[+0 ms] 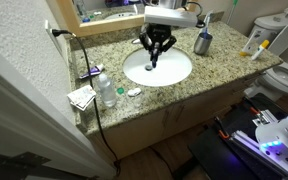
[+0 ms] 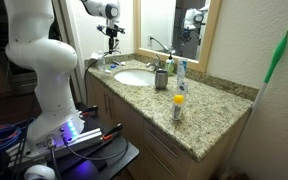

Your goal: Move the shaving stick to the right side of the sink counter

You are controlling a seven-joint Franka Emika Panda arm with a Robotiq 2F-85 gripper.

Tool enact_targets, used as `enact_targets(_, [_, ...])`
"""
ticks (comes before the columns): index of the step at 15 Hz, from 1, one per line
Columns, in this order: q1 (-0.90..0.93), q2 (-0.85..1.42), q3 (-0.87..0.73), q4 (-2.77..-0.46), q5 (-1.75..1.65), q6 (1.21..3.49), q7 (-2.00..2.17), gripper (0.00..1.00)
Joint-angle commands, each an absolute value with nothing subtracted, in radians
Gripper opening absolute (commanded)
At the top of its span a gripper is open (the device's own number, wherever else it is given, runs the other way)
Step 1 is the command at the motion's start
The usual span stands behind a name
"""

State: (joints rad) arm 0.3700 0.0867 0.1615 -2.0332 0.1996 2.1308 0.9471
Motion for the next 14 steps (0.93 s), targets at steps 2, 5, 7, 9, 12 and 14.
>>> enact_targets(2, [0.309,-0.177,0.194,-2.334,0.235,2.209,1.149,0.04])
enact_targets(5, [0.293,-0.320,0.208,-2.505,0.323,2.357,1.168,0.04])
enact_targets(7, [0.281,-0.245,0.218,-2.415,0.300,2.294,1.154,0.15])
enact_targets(9, [0.279,-0.298,0.221,-2.470,0.312,2.321,1.156,0.15])
enact_targets(12, [0.236,-0.374,0.210,-2.551,0.304,2.345,1.215,0.04])
enact_targets(14, [0.200,-0.481,0.189,-2.662,0.320,2.334,1.271,0.04])
